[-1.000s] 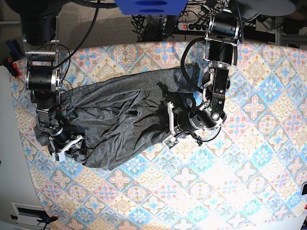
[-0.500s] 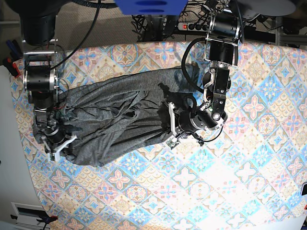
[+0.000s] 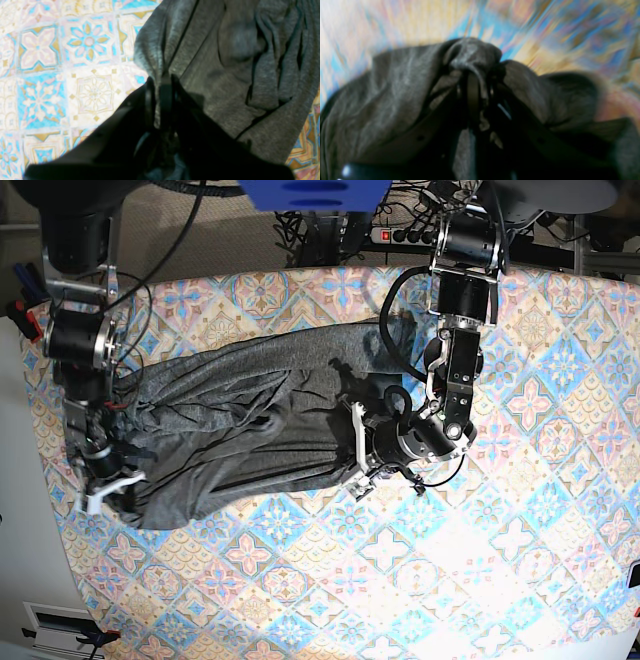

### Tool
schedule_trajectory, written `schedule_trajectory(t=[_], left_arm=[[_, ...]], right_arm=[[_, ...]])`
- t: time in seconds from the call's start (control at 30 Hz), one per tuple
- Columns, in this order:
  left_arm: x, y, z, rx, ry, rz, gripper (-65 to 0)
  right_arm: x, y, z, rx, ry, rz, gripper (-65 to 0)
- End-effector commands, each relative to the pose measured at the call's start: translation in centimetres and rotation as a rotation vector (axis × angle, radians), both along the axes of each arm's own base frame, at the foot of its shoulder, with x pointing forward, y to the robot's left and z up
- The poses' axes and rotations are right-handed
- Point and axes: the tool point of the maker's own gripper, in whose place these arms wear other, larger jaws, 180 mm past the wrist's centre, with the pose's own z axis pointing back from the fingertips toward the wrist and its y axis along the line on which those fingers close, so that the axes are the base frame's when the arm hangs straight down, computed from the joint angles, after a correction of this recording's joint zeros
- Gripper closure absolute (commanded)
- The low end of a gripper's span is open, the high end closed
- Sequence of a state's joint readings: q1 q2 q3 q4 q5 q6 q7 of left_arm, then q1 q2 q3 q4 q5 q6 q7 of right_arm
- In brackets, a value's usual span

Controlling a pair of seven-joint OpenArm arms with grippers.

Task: Layout the t-shirt on the table in an organized manner, then fold the t-shirt properly
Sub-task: 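Pull the folded shirt lengthwise between both grippers into a long strip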

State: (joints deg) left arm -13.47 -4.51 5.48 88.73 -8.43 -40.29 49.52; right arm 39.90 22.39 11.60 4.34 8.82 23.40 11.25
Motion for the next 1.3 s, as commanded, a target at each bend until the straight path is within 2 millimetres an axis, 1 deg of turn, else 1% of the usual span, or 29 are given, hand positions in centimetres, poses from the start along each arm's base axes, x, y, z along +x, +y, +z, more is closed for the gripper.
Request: schedule_trajectory(t=[0.0,0.03,0.07,0.1,0.13,0.2,0.27,0.33,0.37,0.43,0.47,0.5,0.53,0.57,0.6,0.67,0.73,0.8,0.93,1.07,1.13,1.2,1.27], left_arm=[[1.2,0.1,1.8,-0.014,-0.056,0.007,0.0],[1.2,0.1,1.8,-0.014,-0.056,0.007,0.0],[1.2,0.2,1.8,-0.011,-0.056,0.008,0.0],[1.2,0.5,1.7,0.003,-0.057,0.011,0.0],[1.4,1.2,1.4,0.034,-0.06,0.018,0.0],[1.5,2.0,1.0,0.084,-0.066,0.026,0.0],[1.5,2.4,0.6,0.119,-0.068,0.03,0.0],[1.5,2.8,0.3,0.152,-0.07,0.034,0.0],[1.5,3.0,0.2,0.165,-0.07,0.037,0.0],[0.8,3.4,-0.7,0.179,-0.051,0.044,0.0],[0.7,3.3,-0.9,0.176,-0.052,0.043,0.0],[0.7,3.2,-0.6,0.167,-0.067,0.041,0.0],[0.5,3.1,-0.8,0.162,-0.067,0.039,0.0],[0.0,3.0,-1.3,0.154,-0.057,0.036,0.0],[-0.5,2.9,-1.6,0.148,-0.05,0.034,0.0],[-1.1,2.6,-1.5,0.142,-0.058,0.029,0.0],[-1.9,2.5,-1.6,0.137,-0.059,0.027,0.0],[-2.7,2.5,-1.6,0.135,-0.06,0.025,0.0],[-4.1,2.6,-2.5,0.139,-0.035,0.021,0.0],[-5.4,3.3,-3.6,0.152,-0.004,0.023,0.0],[-5.9,3.4,-3.5,0.155,-0.007,0.021,0.0],[-6.5,3.3,-3.5,0.154,-0.009,0.019,0.0],[-7.0,3.3,-3.7,0.153,0.001,0.017,0.0]], right_arm=[[-1.1,-2.1,-0.2,0.003,-0.014,-0.061,0.0],[-2.3,-2.9,-0.9,0.01,-0.003,-0.088,0.0],[-3.0,-3.9,-1.0,0.007,-0.007,-0.11,0.0],[-3.1,-4.6,-0.5,0.003,-0.026,-0.124,0.0],[-3.0,-5.1,0.3,-0.004,-0.058,-0.133,0.0],[-3.2,-5.7,1.5,-0.031,-0.107,-0.134,0.0],[-3.8,-6.2,2.4,-0.065,-0.142,-0.126,0.0],[-4.4,-6.2,3.2,-0.107,-0.151,-0.097,0.0],[-4.3,-6.2,4.2,-0.129,-0.166,-0.081,0.0],[-3.6,-6.3,7.4,-0.166,-0.232,-0.072,0.0],[-3.0,-6.0,9.3,-0.175,-0.277,-0.07,0.0],[-2.7,-5.7,10.7,-0.178,-0.312,-0.071,0.0],[-2.4,-5.3,11.6,-0.183,-0.332,-0.067,0.0],[-2.5,-5.2,12.0,-0.185,-0.338,-0.066,0.0],[-2.9,-5.1,12.0,-0.191,-0.33,-0.064,0.0],[-3.3,-4.5,12.2,-0.196,-0.336,-0.057,0.0],[-3.3,-4.2,13.0,-0.202,-0.359,-0.056,0.0],[-3.8,-3.9,12.7,-0.199,-0.357,-0.055,0.0],[-4.7,-3.6,11.5,-0.191,-0.337,-0.058,0.0],[-6.3,-4.4,10.1,-0.163,-0.323,-0.11,0.0],[-7.1,-5.1,9.6,-0.154,-0.315,-0.14,0.0],[-7.8,-6.1,9.5,-0.153,-0.315,-0.17,0.0],[-8.6,-6.6,9.1,-0.151,-0.304,-0.189,0.0]])
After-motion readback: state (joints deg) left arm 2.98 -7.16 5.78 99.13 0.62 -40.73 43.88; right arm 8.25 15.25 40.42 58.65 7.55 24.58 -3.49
